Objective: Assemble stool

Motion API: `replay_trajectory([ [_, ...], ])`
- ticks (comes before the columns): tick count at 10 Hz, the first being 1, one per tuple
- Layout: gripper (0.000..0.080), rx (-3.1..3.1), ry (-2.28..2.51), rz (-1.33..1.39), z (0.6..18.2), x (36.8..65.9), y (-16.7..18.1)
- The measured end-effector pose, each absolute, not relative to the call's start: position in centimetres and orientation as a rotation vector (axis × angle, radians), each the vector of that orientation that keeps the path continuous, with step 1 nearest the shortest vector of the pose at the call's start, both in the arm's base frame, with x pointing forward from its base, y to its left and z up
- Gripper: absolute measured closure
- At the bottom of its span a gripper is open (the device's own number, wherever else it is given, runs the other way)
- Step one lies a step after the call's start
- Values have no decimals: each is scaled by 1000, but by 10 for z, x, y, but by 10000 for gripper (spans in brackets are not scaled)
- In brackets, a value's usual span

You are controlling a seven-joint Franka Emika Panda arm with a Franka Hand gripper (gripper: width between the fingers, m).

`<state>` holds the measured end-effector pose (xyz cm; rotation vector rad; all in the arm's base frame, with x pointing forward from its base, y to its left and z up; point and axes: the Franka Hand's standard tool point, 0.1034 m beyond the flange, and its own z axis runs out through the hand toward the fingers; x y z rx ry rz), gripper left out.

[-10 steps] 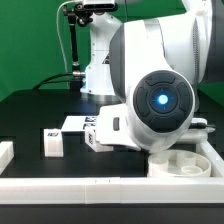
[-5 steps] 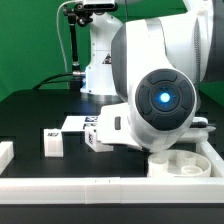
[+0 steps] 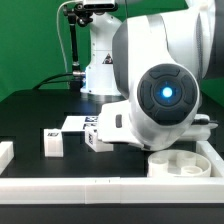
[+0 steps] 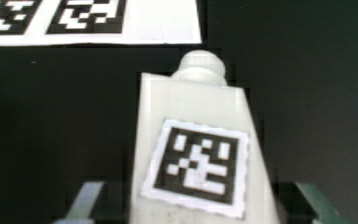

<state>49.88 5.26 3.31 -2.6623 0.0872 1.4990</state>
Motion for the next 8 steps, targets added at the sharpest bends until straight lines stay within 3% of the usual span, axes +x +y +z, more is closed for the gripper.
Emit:
replay_trajectory([
  [3, 475, -2674, 80, 1445, 77, 524, 51],
  [8, 474, -2769, 85, 1247, 68, 544, 54],
])
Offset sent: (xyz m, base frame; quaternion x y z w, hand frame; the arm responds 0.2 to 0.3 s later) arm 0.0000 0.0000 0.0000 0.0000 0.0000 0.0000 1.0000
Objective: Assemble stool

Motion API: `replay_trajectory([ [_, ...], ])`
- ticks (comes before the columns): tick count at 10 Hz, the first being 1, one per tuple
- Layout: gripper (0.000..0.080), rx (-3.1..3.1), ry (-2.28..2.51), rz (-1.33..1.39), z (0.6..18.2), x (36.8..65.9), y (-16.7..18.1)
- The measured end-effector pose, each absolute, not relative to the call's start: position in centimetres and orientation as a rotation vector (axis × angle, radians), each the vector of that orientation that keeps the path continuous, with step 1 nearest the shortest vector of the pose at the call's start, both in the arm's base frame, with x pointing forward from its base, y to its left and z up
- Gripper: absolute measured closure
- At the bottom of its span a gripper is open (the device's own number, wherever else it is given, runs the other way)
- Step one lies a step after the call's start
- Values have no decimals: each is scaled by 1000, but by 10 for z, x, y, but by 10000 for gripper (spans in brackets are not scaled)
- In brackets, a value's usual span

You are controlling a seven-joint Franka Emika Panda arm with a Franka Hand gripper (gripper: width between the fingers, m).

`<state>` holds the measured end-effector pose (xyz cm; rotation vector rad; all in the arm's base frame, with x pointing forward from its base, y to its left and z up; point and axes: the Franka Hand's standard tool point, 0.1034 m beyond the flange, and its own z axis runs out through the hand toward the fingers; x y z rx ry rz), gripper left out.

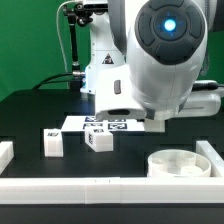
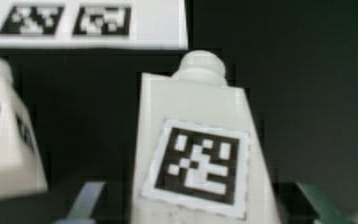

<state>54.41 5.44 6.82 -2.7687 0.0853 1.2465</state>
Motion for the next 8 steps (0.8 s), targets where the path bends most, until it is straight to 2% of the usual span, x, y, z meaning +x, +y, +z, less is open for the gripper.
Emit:
replay_trajectory([
  [4, 473, -2893, 67, 888, 110, 579, 55],
  [6, 473, -2968, 84, 602, 112, 599, 56],
  [8, 473, -3007, 98, 402, 111, 598, 55],
])
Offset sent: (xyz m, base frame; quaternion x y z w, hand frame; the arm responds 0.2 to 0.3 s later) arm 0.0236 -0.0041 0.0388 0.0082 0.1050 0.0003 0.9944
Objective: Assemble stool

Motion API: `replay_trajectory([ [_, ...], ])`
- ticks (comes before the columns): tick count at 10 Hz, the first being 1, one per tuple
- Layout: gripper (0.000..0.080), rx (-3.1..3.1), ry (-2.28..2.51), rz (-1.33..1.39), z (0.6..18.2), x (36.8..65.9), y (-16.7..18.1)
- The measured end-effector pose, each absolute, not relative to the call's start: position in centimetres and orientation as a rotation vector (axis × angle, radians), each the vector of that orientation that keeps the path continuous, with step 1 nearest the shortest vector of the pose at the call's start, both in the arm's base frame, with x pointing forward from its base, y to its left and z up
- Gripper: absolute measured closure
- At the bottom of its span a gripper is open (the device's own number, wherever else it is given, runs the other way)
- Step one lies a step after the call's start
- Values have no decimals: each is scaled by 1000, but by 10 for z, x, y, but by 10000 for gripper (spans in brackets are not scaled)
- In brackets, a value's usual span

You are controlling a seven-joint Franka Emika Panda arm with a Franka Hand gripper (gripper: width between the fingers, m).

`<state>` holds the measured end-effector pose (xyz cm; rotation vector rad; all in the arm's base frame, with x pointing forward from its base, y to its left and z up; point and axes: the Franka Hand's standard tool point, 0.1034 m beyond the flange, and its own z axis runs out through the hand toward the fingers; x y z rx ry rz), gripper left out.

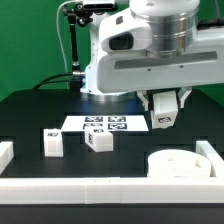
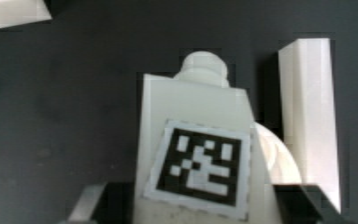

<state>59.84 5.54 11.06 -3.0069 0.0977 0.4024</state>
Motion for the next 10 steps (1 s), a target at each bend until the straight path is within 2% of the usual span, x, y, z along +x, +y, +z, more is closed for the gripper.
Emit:
replay_trajectory([
  [1, 473, -3019, 99, 320, 111, 601, 56],
  [2, 473, -3038, 62, 132, 117, 615, 56],
  [3, 473, -3043, 56, 50, 123, 617, 58],
  [5, 473, -3035, 56, -215, 140, 648, 61],
  [6, 473, -3016, 68, -408, 139, 654, 61],
  [7, 473, -3022, 67, -388, 131, 643, 61],
  [10, 473, -3045, -176, -520, 129, 654, 71],
])
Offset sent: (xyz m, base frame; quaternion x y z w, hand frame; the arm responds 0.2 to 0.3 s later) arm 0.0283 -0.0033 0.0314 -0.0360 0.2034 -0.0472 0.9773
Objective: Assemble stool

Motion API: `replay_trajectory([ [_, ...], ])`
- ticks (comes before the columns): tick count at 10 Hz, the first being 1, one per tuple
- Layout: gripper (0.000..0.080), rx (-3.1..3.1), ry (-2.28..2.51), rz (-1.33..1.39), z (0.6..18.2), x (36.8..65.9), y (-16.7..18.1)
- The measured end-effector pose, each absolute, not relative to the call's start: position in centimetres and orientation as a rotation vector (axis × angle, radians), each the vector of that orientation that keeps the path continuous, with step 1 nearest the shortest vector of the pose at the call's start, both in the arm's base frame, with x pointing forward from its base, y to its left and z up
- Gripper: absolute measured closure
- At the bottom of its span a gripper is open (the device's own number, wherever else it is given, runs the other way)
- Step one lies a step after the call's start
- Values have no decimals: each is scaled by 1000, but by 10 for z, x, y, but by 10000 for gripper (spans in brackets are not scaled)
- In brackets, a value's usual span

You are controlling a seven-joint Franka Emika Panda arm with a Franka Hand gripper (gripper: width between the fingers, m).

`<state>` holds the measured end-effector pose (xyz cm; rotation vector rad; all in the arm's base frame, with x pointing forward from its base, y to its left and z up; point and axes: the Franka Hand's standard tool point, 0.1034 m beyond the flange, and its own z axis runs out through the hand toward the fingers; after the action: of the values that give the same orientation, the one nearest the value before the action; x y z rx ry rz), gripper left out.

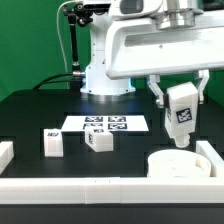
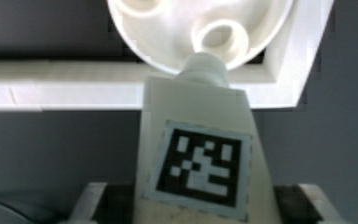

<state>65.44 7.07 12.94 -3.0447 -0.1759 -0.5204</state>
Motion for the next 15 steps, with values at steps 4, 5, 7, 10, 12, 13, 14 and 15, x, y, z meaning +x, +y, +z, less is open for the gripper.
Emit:
replay_trajectory([
  [4, 473, -3043, -333, -586, 126, 659, 83],
  [5, 473, -3043, -334, -586, 125, 659, 83],
  [7, 473, -3028, -418, -653, 123, 657, 89],
  [10, 473, -3009, -537, -718, 111, 647, 91],
  [12, 473, -3010, -529, -712, 110, 647, 91],
  [13, 473, -3010, -529, -711, 110, 647, 91],
  [14, 473, -3009, -533, -712, 108, 646, 92],
  [15, 473, -3006, -553, -709, 102, 644, 94],
])
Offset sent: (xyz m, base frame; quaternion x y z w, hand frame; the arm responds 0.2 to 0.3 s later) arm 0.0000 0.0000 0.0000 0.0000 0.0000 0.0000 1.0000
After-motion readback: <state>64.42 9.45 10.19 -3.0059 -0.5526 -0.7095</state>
